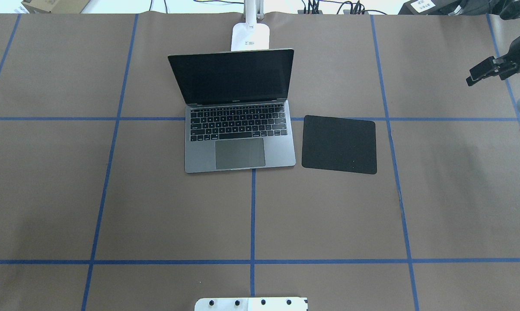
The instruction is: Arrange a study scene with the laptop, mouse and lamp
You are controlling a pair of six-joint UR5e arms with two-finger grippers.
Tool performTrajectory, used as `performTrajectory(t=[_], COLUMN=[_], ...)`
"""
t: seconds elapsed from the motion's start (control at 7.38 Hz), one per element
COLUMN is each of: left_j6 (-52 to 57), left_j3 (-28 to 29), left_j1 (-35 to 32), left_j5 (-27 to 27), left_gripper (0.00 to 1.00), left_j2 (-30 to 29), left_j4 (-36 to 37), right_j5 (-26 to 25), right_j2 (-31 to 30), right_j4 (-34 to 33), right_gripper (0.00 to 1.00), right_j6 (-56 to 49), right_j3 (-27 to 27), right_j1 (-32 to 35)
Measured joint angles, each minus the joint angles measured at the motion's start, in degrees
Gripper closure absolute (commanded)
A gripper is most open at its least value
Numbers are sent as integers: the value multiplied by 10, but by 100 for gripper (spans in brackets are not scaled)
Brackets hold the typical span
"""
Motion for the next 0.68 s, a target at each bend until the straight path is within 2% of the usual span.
performTrajectory(t=[0.41,0.68], left_j6=[-80,-97], left_j3=[3,13], left_j1=[104,140], left_j5=[0,1], left_gripper=[2,2], left_j2=[-26,-34], left_j4=[0,0], right_j5=[0,0], right_j2=[0,0], right_j4=[0,0], right_gripper=[0,0], right_j6=[0,1], right_j3=[-2,0], right_j1=[-1,-1])
